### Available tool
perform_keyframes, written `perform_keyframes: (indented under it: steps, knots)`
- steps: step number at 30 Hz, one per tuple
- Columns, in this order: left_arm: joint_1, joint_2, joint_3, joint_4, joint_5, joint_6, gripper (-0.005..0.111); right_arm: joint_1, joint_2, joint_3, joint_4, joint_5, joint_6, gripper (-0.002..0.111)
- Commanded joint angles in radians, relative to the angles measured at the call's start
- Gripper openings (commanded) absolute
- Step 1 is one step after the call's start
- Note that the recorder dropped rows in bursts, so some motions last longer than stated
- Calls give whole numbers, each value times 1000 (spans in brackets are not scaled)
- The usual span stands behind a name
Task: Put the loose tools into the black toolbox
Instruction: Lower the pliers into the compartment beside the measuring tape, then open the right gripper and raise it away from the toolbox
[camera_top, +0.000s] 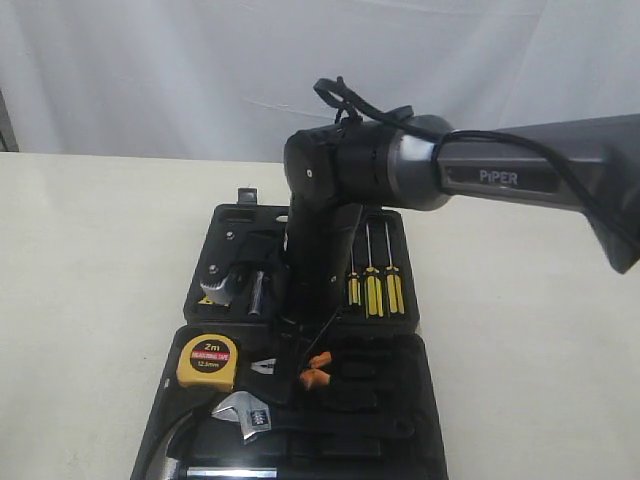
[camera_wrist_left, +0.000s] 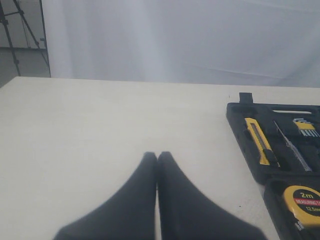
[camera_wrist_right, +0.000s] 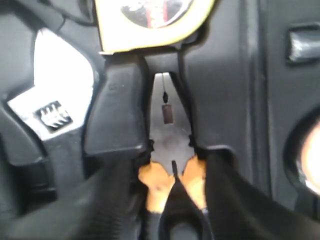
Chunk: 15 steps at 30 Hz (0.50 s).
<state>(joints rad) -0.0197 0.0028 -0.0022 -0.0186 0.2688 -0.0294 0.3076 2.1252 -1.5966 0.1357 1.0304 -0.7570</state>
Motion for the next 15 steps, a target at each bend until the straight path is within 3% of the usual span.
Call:
perform_keyframes:
  steps: [1, 5, 11, 15]
  knots:
    - [-2, -3, 2, -2, -1, 0, 0, -1, -59, -7, -9, 70, 156, 22]
    - [-2, -3, 2, -2, -1, 0, 0, -1, -104, -7, -11, 166, 208, 0]
    - [-2, -3, 2, -2, -1, 0, 0, 59, -184, -7, -166, 191, 261, -1]
    - [-2, -3, 2, -2, -1, 0, 0, 132, -296, 21, -168, 191, 318, -1]
